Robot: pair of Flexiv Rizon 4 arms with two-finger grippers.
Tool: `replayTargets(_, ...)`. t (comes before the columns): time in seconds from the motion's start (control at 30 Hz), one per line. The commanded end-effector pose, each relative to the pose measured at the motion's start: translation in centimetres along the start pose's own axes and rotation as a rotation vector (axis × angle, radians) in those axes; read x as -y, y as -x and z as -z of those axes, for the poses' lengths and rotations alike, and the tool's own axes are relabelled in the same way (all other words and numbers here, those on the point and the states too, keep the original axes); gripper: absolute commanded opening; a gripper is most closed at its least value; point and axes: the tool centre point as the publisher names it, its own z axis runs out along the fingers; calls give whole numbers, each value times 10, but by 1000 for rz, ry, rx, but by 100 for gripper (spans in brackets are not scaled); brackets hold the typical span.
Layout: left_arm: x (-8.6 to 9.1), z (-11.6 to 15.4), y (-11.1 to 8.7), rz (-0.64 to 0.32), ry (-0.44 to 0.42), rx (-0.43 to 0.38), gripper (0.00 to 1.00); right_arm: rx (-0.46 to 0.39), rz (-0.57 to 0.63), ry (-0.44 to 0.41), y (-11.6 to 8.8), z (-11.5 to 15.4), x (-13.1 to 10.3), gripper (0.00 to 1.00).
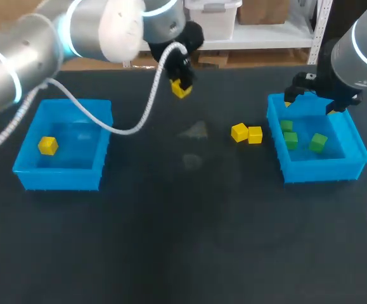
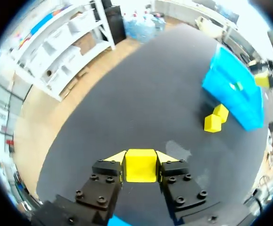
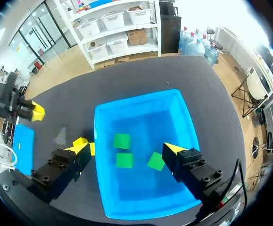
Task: Put the green cubes in the right bin and the yellow cubes in the left bin.
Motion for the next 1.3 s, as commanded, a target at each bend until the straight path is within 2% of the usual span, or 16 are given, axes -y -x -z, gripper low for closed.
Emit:
replayTargets(0.03,-17,49,-55,81,29,163,0,7,-1,-1,-2,1,1,100)
replayTargets(0.13,-35,67,-79,158,60,193,0,7,-1,-1,-2,1,1,100)
replayTargets(0.3,-59,90,-131,269,108,208,0,7,-1,-1,-2,1,1,100)
replayTargets(0.47,-69,100,-184,364,134,191,0,7,-1,-1,-2,1,1,100)
replayTargets(0.63,-69,103,-225,435,141,170,0,7,-1,-1,-2,1,1,100)
replayTargets(0.77,-67,100,-251,481,145,144,0,7,-1,-1,-2,1,1,100)
replayTargets(0.93,-56,90,-277,514,129,100,0,7,-1,-1,-2,1,1,100)
replayTargets(1.1,-47,77,-292,514,96,48,0,7,-1,-1,-2,1,1,100)
replayTargets(1.13,-48,74,-293,505,99,33,20,7,-1,-1,-2,1,1,100)
replayTargets(1.17,-50,73,-293,506,96,34,54,7,-1,-1,-2,1,1,100)
replayTargets(1.2,-52,73,-291,506,96,35,100,7,-1,-1,-2,1,1,100)
replayTargets(1.3,-60,73,-282,481,98,34,100,7,-1,-1,-2,1,1,100)
